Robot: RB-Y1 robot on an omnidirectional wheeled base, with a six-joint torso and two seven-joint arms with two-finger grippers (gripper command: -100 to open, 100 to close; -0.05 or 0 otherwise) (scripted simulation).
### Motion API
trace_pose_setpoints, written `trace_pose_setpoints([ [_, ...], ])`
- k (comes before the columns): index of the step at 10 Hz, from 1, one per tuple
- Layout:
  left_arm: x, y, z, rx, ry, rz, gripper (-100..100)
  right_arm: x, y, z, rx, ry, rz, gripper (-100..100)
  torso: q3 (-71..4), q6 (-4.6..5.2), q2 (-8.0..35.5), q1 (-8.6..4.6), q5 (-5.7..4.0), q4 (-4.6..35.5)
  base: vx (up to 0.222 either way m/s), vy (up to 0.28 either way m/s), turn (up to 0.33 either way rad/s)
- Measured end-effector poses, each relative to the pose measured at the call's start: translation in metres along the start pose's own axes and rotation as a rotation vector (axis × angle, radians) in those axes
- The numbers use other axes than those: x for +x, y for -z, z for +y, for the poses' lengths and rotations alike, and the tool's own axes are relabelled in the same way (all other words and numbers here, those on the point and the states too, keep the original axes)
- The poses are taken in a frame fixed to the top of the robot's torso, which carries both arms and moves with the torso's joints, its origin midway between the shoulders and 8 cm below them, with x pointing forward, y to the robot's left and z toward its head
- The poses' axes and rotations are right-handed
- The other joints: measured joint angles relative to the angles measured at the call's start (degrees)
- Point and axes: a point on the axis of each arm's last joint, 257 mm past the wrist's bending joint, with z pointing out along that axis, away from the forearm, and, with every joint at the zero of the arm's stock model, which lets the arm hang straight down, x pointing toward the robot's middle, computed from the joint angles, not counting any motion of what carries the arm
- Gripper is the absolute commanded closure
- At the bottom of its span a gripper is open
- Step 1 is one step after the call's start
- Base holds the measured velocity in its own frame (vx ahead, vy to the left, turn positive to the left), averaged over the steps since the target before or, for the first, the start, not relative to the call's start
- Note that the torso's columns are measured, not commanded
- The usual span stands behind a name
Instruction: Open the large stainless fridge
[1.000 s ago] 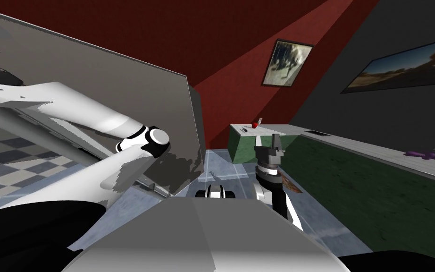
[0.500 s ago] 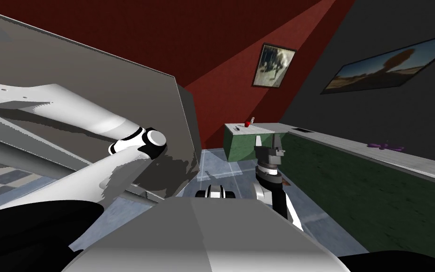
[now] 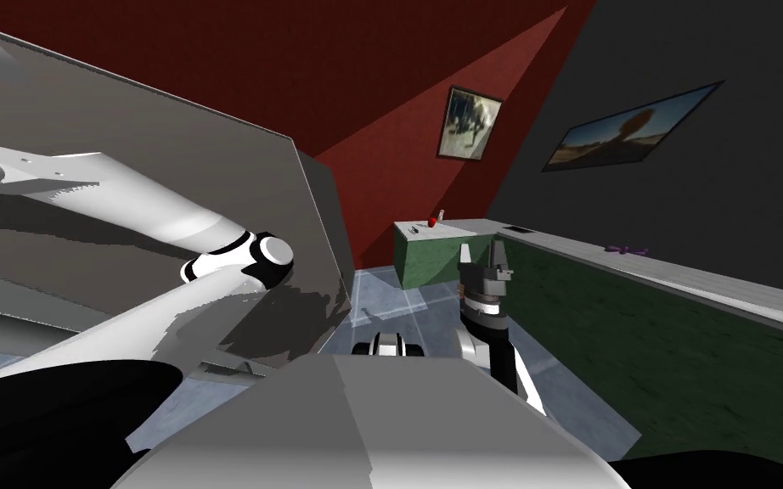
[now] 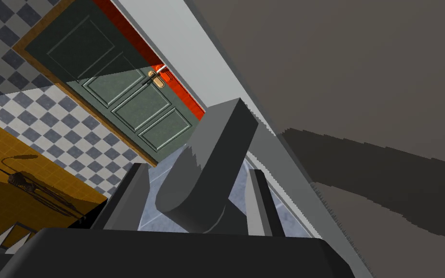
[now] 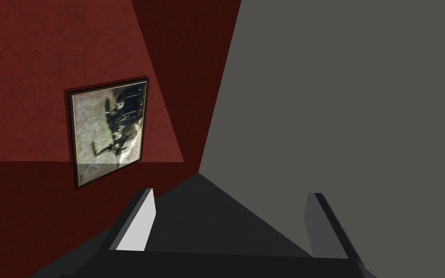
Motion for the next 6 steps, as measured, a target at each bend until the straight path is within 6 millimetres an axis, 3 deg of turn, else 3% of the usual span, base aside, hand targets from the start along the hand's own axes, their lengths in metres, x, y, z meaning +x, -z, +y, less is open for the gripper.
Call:
trace_pose_setpoints([
  [6,-0.029,0.002,-0.035,0.159,0.018,-0.129,100,0.0,0.0,0.0,0.0,0.0,0.0,0,0.0,0.01,0.0,-0.02,0.01,0.0,-0.011,-0.082,-0.129],
])
